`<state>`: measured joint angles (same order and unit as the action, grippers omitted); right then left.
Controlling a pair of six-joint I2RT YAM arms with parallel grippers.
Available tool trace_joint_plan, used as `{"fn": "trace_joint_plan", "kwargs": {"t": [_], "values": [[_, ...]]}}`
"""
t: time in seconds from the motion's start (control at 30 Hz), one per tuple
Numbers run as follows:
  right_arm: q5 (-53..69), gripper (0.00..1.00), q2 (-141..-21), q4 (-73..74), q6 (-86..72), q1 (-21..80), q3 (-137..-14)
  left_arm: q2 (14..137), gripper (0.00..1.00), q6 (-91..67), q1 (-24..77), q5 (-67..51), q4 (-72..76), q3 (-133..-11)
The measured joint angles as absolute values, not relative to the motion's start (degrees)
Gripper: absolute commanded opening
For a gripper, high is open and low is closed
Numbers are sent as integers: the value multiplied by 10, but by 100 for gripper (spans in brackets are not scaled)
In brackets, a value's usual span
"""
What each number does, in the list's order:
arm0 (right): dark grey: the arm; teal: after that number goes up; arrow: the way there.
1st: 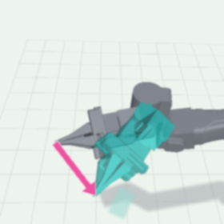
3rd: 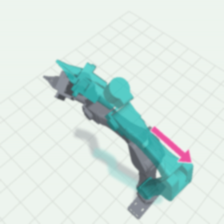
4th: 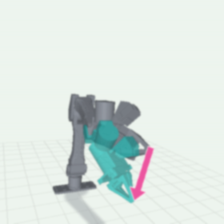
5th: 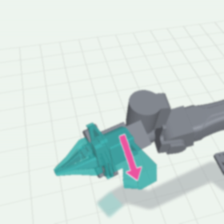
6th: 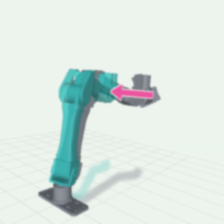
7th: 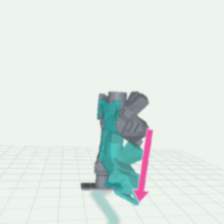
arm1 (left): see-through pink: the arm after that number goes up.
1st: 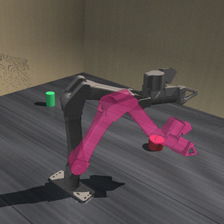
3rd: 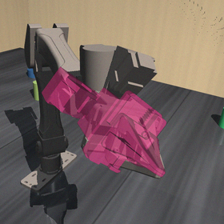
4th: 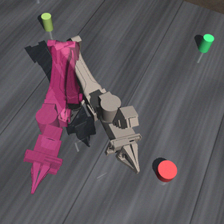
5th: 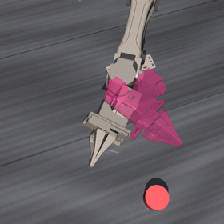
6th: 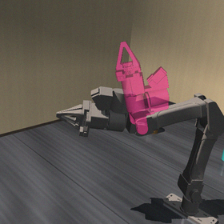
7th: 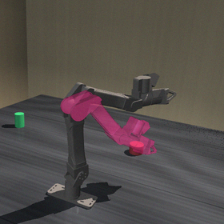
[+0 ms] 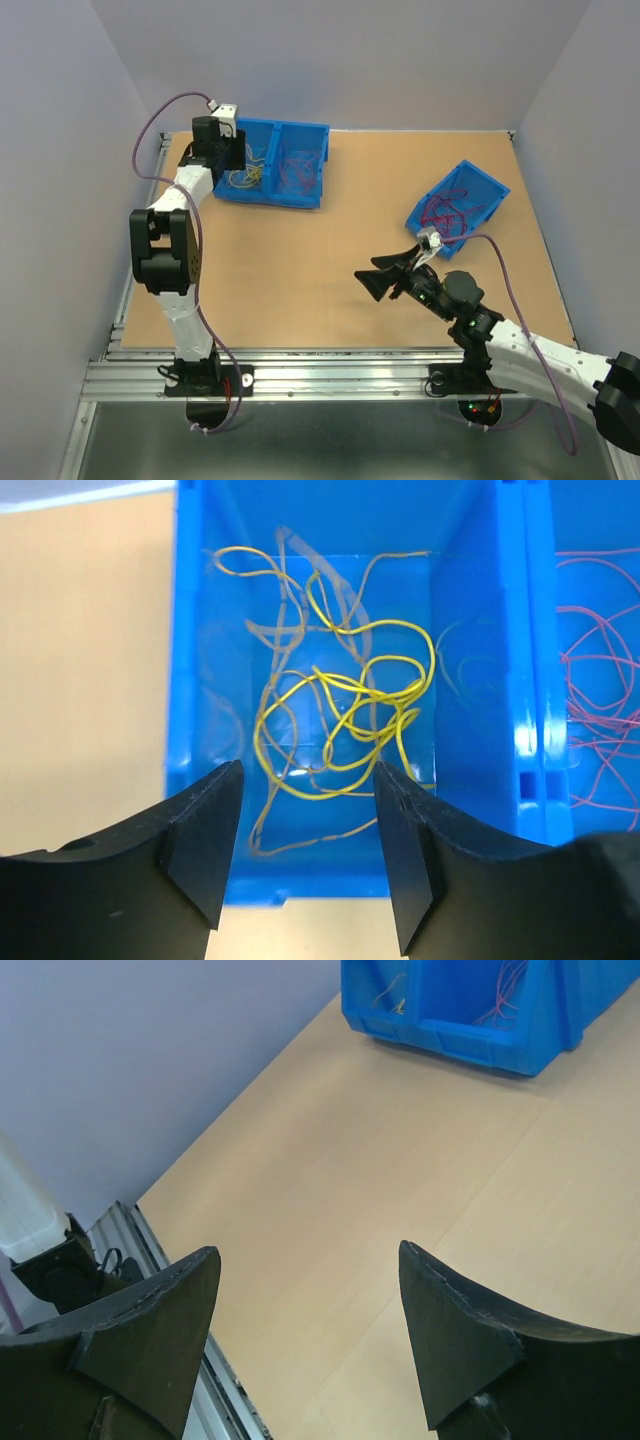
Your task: Untangle the cables
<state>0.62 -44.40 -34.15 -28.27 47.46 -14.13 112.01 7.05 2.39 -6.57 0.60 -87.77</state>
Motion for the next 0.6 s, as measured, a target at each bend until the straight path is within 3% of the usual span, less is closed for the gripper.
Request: {"fn": "trace_joint_plan", "kwargs": {"t": [0.1, 0.17, 0.2, 0.37, 0.6], "values": [[-10, 86, -448, -342, -283, 475, -137, 1070, 72, 74, 24, -53, 12, -850], [-21, 90, -449, -342, -281, 475, -131, 1037, 83, 77, 25, -50, 25, -830], [-31, 93, -449, -339, -280, 475, -129, 1010, 99, 81, 25, -49, 30, -812], [-69, 98, -446, -327, -274, 475, -128, 889, 99, 92, 25, -63, 56, -717], [-131, 98, -426, -300, -256, 475, -120, 648, 99, 110, 25, -97, 115, -474]]}}
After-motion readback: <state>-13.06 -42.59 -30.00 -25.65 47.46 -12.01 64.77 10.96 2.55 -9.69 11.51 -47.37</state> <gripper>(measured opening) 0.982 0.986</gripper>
